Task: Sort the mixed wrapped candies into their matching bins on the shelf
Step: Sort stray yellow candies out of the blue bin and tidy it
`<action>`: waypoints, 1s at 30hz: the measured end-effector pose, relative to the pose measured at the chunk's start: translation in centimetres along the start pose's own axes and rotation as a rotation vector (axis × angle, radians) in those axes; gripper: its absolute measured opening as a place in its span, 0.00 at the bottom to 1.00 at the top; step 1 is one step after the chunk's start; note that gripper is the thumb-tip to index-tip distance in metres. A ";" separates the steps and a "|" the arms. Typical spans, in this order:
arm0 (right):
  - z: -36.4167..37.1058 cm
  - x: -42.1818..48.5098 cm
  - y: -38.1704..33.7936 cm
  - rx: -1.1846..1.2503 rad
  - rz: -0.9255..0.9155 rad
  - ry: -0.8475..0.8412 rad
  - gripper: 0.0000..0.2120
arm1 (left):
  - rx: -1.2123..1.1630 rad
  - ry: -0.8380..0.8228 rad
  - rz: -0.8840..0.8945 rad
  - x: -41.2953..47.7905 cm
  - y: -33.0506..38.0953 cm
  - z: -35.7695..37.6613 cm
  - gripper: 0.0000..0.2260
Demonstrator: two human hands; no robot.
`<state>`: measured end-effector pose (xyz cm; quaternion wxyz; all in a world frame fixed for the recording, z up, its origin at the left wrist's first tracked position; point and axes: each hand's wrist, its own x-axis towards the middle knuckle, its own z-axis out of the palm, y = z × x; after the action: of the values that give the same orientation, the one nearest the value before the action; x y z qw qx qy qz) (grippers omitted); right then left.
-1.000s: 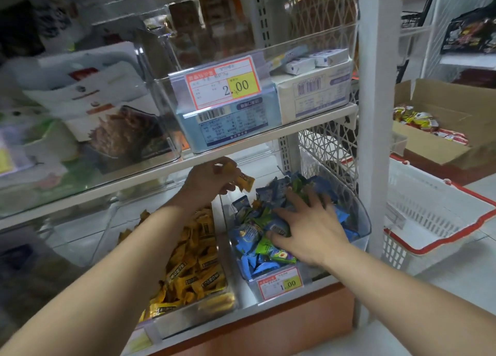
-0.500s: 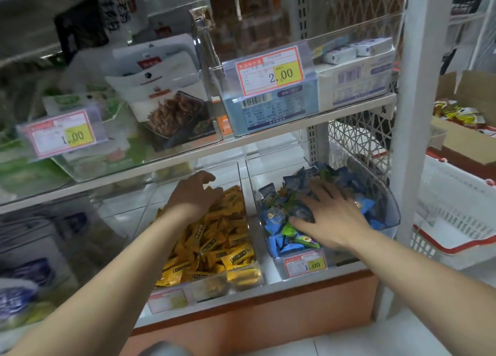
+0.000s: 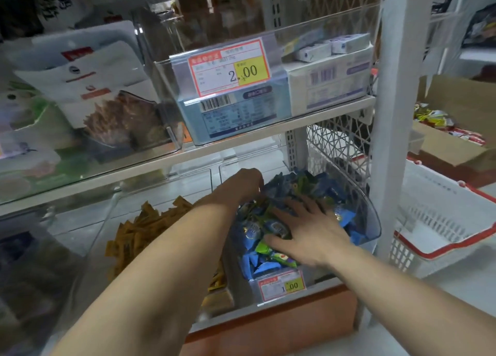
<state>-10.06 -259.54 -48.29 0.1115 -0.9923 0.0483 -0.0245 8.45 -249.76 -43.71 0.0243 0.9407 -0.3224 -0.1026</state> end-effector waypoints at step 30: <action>-0.5 -0.4 -0.3 -0.019 0.004 0.004 0.38 | -0.408 0.512 -0.286 -17.4 -11.6 -0.7 0.04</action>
<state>-10.42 -259.33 -47.70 0.1021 -0.9931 0.0510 -0.0259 2.16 -229.93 -41.22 0.2771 0.9473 -0.1438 0.0720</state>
